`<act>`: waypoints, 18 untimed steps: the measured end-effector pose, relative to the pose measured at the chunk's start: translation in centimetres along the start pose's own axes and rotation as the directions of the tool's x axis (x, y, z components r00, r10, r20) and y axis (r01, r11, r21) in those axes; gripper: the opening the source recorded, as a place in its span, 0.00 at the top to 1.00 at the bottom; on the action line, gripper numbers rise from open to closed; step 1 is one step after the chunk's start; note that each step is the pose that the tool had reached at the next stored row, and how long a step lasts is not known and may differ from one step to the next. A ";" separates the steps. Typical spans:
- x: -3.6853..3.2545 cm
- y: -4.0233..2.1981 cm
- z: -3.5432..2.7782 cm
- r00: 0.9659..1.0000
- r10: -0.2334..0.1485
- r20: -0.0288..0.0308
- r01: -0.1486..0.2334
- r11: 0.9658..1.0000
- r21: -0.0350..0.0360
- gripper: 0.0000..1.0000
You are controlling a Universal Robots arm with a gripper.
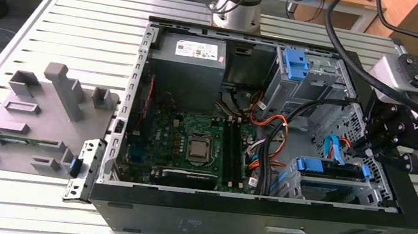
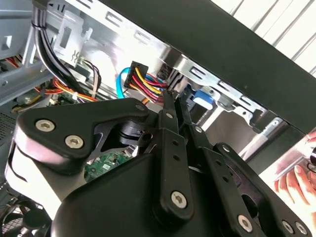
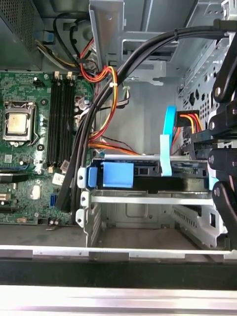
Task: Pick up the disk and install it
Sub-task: 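Insert the second disk wire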
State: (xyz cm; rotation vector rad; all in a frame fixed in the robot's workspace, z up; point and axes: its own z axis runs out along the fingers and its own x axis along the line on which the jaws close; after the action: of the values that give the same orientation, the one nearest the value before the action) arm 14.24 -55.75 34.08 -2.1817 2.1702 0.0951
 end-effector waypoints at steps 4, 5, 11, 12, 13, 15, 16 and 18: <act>0.65 0.05 -0.06 1.000 0.000 0.000 0.000 1.000 0.000 0.83; 0.80 0.06 -0.07 1.000 0.000 0.000 0.000 1.000 0.000 0.83; 1.41 0.16 -0.13 1.000 -0.001 0.000 0.001 1.000 0.000 0.83; 1.49 0.17 -0.14 1.000 -0.001 0.000 0.001 1.000 0.000 0.83; 1.58 0.18 -0.14 1.000 -0.001 0.000 0.001 1.000 0.000 0.83; 1.74 0.21 -0.15 1.000 -0.001 0.000 0.001 1.000 0.000 0.83; 1.79 0.22 -0.15 1.000 -0.001 0.000 0.001 1.000 0.000 0.83; 1.86 0.22 -0.15 1.000 -0.001 0.000 0.001 1.000 0.000 0.83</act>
State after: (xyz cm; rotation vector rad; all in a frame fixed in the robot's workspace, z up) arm 14.02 -57.62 34.06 -2.1825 2.1695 0.0950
